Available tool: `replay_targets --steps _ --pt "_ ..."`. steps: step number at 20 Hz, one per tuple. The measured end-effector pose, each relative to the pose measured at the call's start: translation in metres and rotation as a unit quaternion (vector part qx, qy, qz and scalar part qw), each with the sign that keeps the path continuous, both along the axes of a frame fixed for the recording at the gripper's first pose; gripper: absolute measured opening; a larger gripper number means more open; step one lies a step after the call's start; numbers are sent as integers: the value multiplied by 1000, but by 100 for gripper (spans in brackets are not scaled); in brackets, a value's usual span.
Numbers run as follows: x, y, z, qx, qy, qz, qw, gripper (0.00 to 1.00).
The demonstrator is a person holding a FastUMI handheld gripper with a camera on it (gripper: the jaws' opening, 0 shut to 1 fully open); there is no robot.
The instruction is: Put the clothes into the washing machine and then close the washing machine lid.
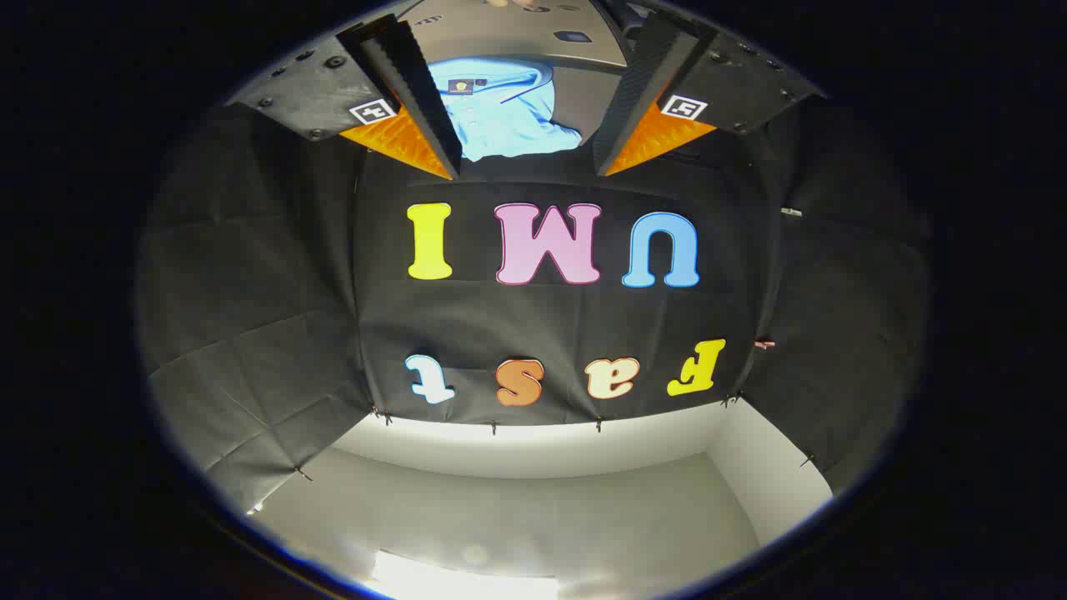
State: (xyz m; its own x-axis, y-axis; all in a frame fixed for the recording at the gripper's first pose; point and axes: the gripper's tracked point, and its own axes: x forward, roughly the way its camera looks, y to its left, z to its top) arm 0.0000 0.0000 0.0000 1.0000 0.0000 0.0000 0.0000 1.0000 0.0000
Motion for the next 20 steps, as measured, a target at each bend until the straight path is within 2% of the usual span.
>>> replay_targets --steps 20 --pt "5 -2 1 5 11 -12 1000 99"
